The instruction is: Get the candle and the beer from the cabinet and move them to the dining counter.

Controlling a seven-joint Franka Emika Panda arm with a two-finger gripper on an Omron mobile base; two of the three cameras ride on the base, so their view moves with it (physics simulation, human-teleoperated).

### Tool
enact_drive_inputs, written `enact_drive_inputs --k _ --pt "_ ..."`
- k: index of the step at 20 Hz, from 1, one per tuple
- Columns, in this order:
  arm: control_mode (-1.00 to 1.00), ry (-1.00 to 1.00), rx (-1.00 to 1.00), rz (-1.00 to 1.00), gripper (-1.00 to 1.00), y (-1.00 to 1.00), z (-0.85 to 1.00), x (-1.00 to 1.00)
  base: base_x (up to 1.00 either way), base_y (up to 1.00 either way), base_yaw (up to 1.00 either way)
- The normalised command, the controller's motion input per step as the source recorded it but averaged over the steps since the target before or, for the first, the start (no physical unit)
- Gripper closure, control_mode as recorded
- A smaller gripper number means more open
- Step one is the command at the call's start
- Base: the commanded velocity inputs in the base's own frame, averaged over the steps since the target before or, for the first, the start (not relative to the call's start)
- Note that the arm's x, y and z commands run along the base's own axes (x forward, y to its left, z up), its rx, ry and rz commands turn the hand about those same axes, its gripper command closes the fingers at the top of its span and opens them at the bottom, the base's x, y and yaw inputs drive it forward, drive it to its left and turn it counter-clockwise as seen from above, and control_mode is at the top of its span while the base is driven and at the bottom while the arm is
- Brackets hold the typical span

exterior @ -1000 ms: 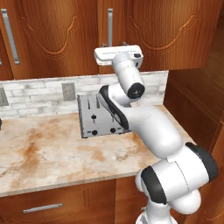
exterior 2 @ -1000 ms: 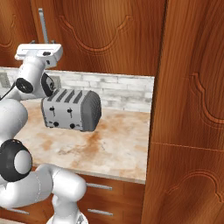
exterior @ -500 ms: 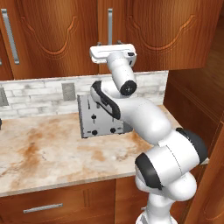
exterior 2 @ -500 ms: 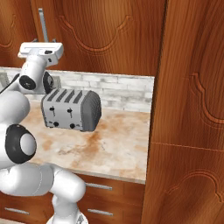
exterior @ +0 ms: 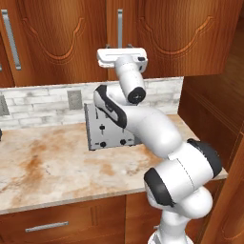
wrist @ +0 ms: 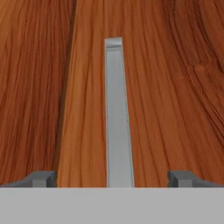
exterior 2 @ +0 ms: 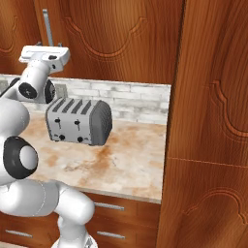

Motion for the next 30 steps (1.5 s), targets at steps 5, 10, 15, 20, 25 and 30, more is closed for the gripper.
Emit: enact_drive_inputs --k 5,10,15,20,25,30 --pt "-1.00 0.13 0.00 0.00 -1.00 0.00 0.18 0.42 0.00 0.00 0.00" --pt "-1.00 0.21 0.00 0.00 -1.00 0.00 0.13 0.40 0.00 0.00 0.00" --pt "-1.00 0.22 0.00 0.00 -1.00 0.00 0.13 0.37 0.00 0.00 0.00" --pt "-1.00 0.07 0.00 0.00 1.00 0.00 0.02 0.14 0.00 0.00 0.00" --pt "-1.00 0.00 0.00 0.00 1.00 0.00 0.00 0.00 0.00 0.00 0.00" --pt "-1.00 0.01 0.00 0.00 1.00 0.00 0.00 0.00 0.00 0.00 0.00"
